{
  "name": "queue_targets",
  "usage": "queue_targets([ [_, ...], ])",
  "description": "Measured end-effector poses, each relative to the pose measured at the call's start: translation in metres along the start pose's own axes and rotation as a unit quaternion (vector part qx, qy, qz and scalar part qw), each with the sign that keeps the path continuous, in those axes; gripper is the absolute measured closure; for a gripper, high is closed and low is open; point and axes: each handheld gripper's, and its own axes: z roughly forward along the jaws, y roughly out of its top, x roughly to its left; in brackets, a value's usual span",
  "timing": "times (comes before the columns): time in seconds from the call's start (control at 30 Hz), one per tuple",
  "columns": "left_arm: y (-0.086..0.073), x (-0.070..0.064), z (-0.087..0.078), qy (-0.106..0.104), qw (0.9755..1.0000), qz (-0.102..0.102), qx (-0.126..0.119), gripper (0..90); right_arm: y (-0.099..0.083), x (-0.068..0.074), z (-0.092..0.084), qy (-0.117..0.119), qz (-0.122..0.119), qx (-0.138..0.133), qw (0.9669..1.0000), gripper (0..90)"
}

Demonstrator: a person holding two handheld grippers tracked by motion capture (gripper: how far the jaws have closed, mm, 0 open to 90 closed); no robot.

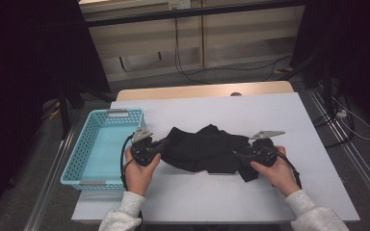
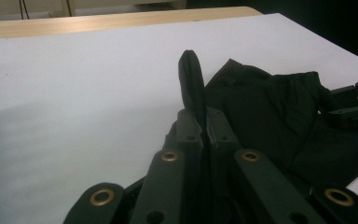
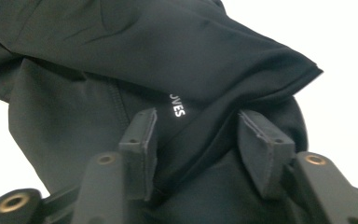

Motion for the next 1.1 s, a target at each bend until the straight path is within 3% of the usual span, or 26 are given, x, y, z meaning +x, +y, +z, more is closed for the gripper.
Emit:
queue_targets([
  [0.13,0.0,0.0,0.0,0.0,1.0,-0.003,0.0,86.2,0.0,0.003,0.002,0.002,-0.009,-0.002,1.0,69.5],
  [0.27,0.001,0.001,-0.002,0.003,1.0,-0.004,-0.003,86.2,0.002,0.0,-0.003,0.003,-0.019,-0.015,0.9997,82.8],
  [0.37,0.002,0.002,-0.003,0.002,1.0,-0.006,-0.007,86.2,0.004,-0.005,-0.011,0.015,-0.004,-0.034,0.9993,84.0],
  [0.63,0.006,0.01,-0.013,0.002,0.9993,-0.022,-0.03,86.2,0.008,-0.019,-0.038,0.011,0.014,-0.088,0.996,84.4],
  [0.73,0.006,0.012,-0.014,-0.002,0.999,-0.027,-0.035,86.2,0.008,-0.023,-0.043,0.011,0.021,-0.095,0.9952,84.8],
  [0.97,0.007,0.011,-0.013,-0.007,0.9985,-0.031,-0.045,86.2,0.009,-0.025,-0.047,0.01,0.016,-0.097,0.9951,84.8],
  [1.03,0.005,0.01,-0.009,-0.009,0.9989,-0.031,-0.035,86.1,0.007,-0.027,-0.045,0.008,0.017,-0.078,0.9967,84.7],
  [1.1,0.001,0.009,-0.004,-0.013,0.9992,-0.03,-0.021,86.0,0.002,-0.03,-0.039,0.008,0.017,-0.039,0.9991,83.9],
])
